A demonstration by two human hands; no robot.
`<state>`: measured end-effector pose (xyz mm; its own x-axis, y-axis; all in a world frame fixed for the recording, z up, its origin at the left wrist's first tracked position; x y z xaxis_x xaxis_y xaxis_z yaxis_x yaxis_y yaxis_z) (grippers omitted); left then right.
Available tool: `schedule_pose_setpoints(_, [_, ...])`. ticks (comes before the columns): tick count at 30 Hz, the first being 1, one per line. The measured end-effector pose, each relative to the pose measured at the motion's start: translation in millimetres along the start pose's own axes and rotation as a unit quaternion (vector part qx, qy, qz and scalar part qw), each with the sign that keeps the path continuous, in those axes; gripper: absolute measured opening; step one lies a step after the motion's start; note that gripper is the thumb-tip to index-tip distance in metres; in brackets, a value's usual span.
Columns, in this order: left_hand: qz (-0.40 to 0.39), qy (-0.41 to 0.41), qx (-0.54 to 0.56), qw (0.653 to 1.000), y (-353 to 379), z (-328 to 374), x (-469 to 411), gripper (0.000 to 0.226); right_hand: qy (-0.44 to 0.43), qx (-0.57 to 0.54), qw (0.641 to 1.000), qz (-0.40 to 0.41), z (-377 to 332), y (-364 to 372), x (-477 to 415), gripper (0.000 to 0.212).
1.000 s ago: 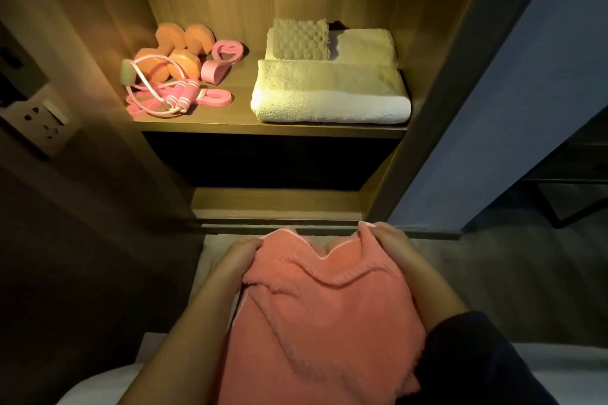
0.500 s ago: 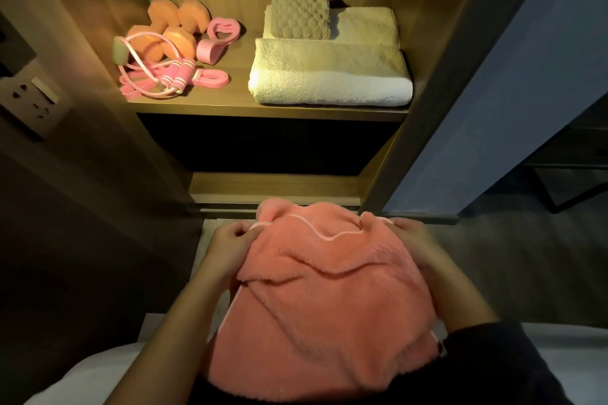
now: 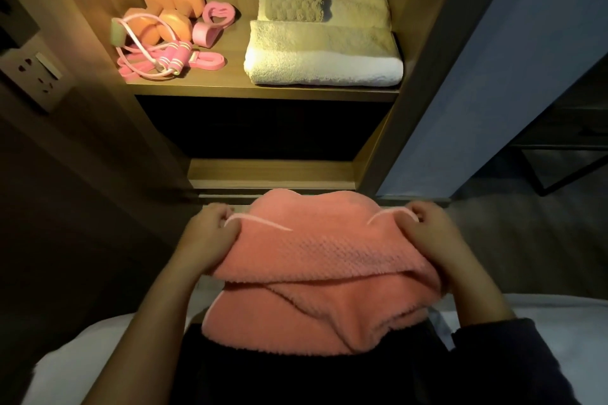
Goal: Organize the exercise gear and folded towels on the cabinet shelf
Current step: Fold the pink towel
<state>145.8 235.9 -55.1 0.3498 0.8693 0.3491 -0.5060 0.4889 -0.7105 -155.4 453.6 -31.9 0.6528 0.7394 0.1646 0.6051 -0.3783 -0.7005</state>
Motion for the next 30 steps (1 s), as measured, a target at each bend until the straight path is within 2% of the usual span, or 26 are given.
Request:
schedule_pose_setpoints(1, [0.022, 0.028, 0.049, 0.998, -2.3, 7.1, 0.5, 0.017, -0.034, -0.021, 0.999, 0.036, -7.9, -3.9, -3.3, 0.019])
schedule_pose_setpoints(3, [0.047, 0.035, 0.144, 0.988, -1.8, 10.7, -2.5, 0.02, -0.045, -0.1, 0.992, 0.064, -11.6, -2.6, -10.5, 0.021])
schedule_pose_setpoints(5, [0.073, 0.01, 0.158, 0.985, 1.9, 4.7, -14.3, 0.022, -0.021, -0.15, 0.986, 0.066, -2.7, 7.3, -22.3, 0.024])
schedule_pose_setpoints(8, [0.098, -0.043, 0.139, 0.985, 8.2, -8.7, -40.4, 0.018, 0.025, -0.129, 0.99, 0.058, 16.4, 25.6, -47.5, 0.023])
schedule_pose_setpoints(12, [0.026, -0.111, 0.086, 0.99, 38.0, -23.7, -71.2, 0.015, 0.123, -0.118, 0.985, 0.035, 49.8, 52.4, -75.5, 0.014])
schedule_pose_setpoints(14, [-0.021, -0.152, 0.083, 0.985, 52.6, -31.9, -79.3, 0.015, 0.175, -0.072, 0.982, -0.016, 62.2, 69.4, -84.0, 0.017])
schedule_pose_setpoints(16, [-0.073, -0.18, 0.076, 0.978, 63.8, -36.6, -82.6, 0.016, 0.151, 0.084, 0.977, -0.126, 57.1, 85.2, -89.2, 0.014])
schedule_pose_setpoints(17, [-0.1, -0.186, 0.071, 0.975, 68.4, -37.3, -82.7, 0.019, 0.163, 0.091, 0.974, -0.124, 57.4, 87.2, -90.1, 0.014])
schedule_pose_setpoints(20, [-0.114, -0.188, 0.109, 0.969, 72.5, -39.6, -82.7, 0.014, 0.088, 0.121, 0.979, -0.14, 47.8, 90.4, -98.7, 0.019])
schedule_pose_setpoints(22, [-0.095, -0.172, 0.147, 0.969, 69.6, -39.2, -82.5, 0.017, 0.061, 0.032, 0.99, -0.12, 43.7, 86.6, -93.6, 0.01])
schedule_pose_setpoints(23, [-0.098, -0.166, 0.162, 0.968, 69.0, -38.3, -81.2, 0.019, 0.082, -0.02, 0.992, -0.094, 44.8, 81.9, -88.3, 0.013])
schedule_pose_setpoints(26, [-0.148, -0.163, 0.157, 0.963, 71.3, -37.3, -76.8, 0.024, 0.105, -0.125, 0.983, -0.084, 39.8, 75.8, -80.2, 0.018])
schedule_pose_setpoints(28, [-0.167, -0.158, 0.133, 0.964, 69.1, -37.3, -76.5, 0.027, 0.09, -0.174, 0.977, -0.08, 32.4, 74.6, -80.1, 0.015])
schedule_pose_setpoints(30, [-0.148, -0.154, 0.153, 0.965, 61.8, -35.8, -77.7, 0.027, 0.077, -0.187, 0.977, -0.061, 29.0, 66.7, -81.1, 0.015])
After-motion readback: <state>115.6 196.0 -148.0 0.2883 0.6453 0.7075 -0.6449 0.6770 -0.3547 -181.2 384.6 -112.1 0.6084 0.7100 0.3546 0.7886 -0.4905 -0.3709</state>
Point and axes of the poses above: each hand's wrist, its own x-axis away from the middle knuckle, its own y-axis out of the palm, z = x × y, the point moved 9 cm from there along -x, towards the middle knuckle, and after that the axes turned 7 degrees about -y, right-handed, at the moved point
